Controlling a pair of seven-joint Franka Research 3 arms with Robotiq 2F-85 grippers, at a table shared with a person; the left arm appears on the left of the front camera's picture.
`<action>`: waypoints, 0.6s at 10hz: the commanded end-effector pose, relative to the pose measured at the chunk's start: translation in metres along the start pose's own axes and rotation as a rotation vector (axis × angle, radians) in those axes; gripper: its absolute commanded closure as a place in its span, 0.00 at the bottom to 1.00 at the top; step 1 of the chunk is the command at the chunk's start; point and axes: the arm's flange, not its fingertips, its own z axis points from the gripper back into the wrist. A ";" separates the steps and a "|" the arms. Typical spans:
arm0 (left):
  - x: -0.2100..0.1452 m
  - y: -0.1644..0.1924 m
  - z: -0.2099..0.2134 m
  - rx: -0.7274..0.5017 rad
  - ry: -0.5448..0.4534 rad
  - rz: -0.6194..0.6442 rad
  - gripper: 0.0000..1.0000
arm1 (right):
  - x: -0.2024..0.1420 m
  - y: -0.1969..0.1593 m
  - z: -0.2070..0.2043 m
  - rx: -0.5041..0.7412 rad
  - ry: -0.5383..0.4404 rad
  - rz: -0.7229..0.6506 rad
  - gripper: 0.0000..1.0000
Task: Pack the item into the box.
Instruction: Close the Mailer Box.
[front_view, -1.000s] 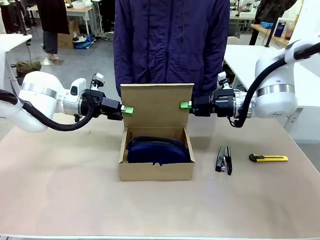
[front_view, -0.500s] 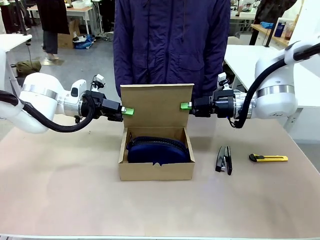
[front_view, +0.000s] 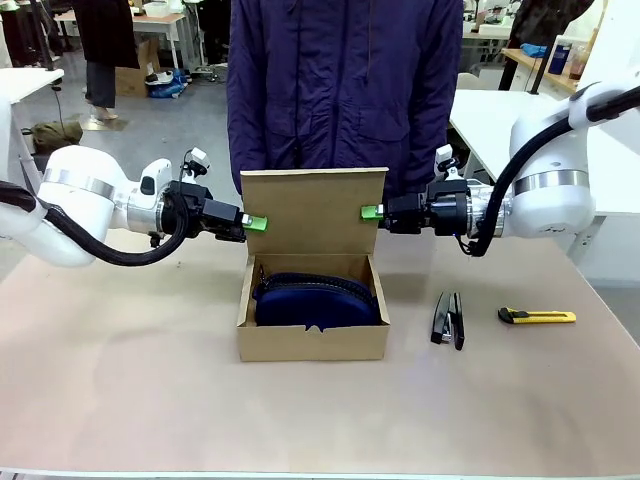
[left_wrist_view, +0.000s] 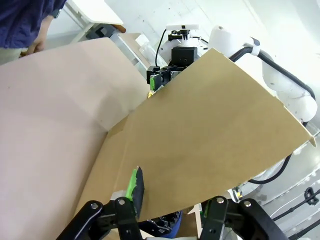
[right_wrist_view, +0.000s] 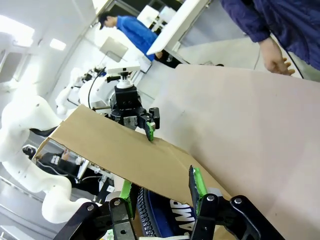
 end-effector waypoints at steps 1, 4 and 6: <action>-0.011 -0.014 0.005 0.047 -0.048 -0.174 0.41 | -0.005 0.003 0.004 0.014 -0.044 0.114 0.44; -0.022 -0.035 0.006 0.105 -0.127 -0.366 0.41 | -0.020 0.008 0.009 0.059 -0.124 0.247 0.44; -0.026 -0.044 0.008 0.101 -0.184 -0.446 0.41 | -0.032 0.019 0.012 0.106 -0.170 0.361 0.44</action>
